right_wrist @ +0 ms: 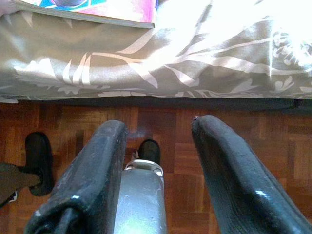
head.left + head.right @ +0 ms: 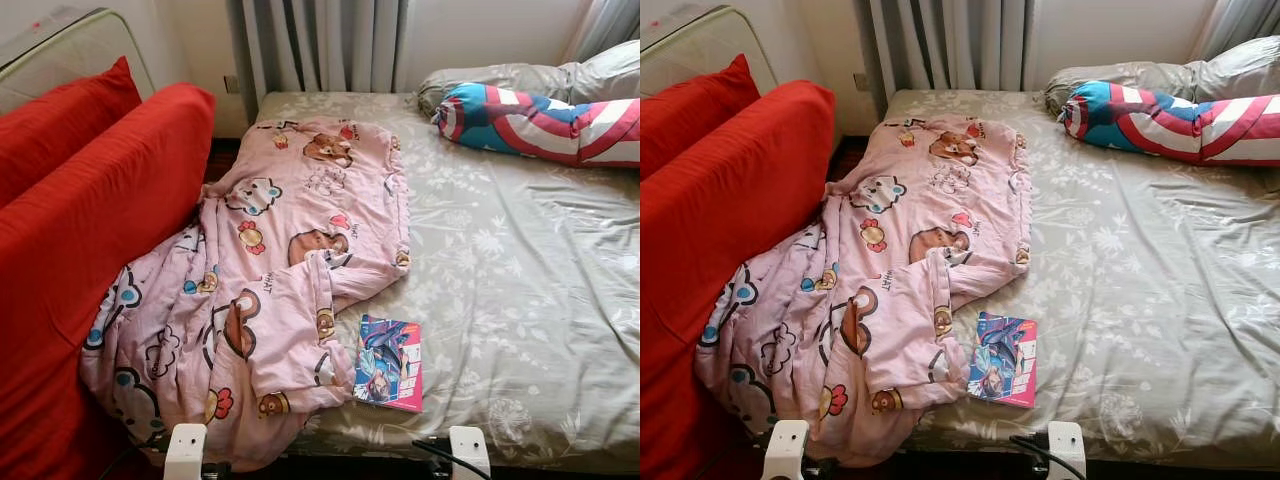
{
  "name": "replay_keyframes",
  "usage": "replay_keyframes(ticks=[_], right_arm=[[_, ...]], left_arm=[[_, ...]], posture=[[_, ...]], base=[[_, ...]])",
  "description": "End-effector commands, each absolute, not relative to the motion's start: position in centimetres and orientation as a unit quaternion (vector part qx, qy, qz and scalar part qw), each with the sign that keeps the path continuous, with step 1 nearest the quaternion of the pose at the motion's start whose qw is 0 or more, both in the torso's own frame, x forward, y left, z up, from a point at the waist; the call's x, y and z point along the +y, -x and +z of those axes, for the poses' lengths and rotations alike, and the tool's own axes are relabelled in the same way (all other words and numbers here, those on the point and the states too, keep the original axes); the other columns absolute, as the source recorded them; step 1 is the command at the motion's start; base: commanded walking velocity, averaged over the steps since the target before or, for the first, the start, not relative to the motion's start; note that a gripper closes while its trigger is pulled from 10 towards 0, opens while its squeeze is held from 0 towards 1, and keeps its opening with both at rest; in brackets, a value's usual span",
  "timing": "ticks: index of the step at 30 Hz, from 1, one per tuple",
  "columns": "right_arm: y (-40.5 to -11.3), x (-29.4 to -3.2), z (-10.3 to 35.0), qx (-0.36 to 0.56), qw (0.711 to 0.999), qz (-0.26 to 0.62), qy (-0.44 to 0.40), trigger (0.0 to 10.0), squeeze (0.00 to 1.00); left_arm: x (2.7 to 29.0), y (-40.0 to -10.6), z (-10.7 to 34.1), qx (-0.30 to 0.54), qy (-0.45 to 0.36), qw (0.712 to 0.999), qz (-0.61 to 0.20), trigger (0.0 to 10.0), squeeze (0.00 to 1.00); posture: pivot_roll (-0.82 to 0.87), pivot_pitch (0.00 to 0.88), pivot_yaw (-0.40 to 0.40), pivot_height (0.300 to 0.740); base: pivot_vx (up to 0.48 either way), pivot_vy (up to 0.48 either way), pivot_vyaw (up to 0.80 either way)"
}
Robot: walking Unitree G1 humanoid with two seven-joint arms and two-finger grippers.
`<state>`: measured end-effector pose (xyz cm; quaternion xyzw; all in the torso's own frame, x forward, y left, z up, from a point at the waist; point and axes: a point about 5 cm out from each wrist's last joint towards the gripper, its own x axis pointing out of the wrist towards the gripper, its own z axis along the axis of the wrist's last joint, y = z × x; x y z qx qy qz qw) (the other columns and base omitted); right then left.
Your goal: Clean up the room
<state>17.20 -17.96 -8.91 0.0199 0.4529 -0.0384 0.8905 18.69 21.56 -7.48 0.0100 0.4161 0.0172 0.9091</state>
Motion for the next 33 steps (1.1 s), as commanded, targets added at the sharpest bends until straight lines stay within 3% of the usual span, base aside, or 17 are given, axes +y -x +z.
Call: replay_keyframes(ticks=[1, 9, 33], right_arm=[[-16.9, -18.1, -9.0, 0.454, 0.889, -0.050, -0.029, 10.0, 0.00], [-17.2, -19.8, -8.7, 0.439, 0.887, -0.122, -0.081, 10.0, 0.00], [-17.2, -19.2, -8.8, 0.441, 0.888, -0.101, -0.076, 10.0, 0.00]], left_arm=[[21.9, -17.9, -7.8, 0.428, -0.004, 0.903, 0.023, 10.0, 0.00], [21.8, -17.9, -7.8, 0.428, -0.001, 0.904, 0.021, 10.0, 0.00], [21.9, -17.9, -7.8, 0.430, -0.001, 0.903, 0.023, 10.0, 0.00]], posture=[[0.08, 0.091, 0.029, 0.740], [0.08, 0.091, 0.029, 0.740], [0.08, 0.087, 0.029, 0.740]], base=[[0.000, 0.000, 0.00], [0.000, 0.000, 0.00], [0.000, 0.000, 0.00]])
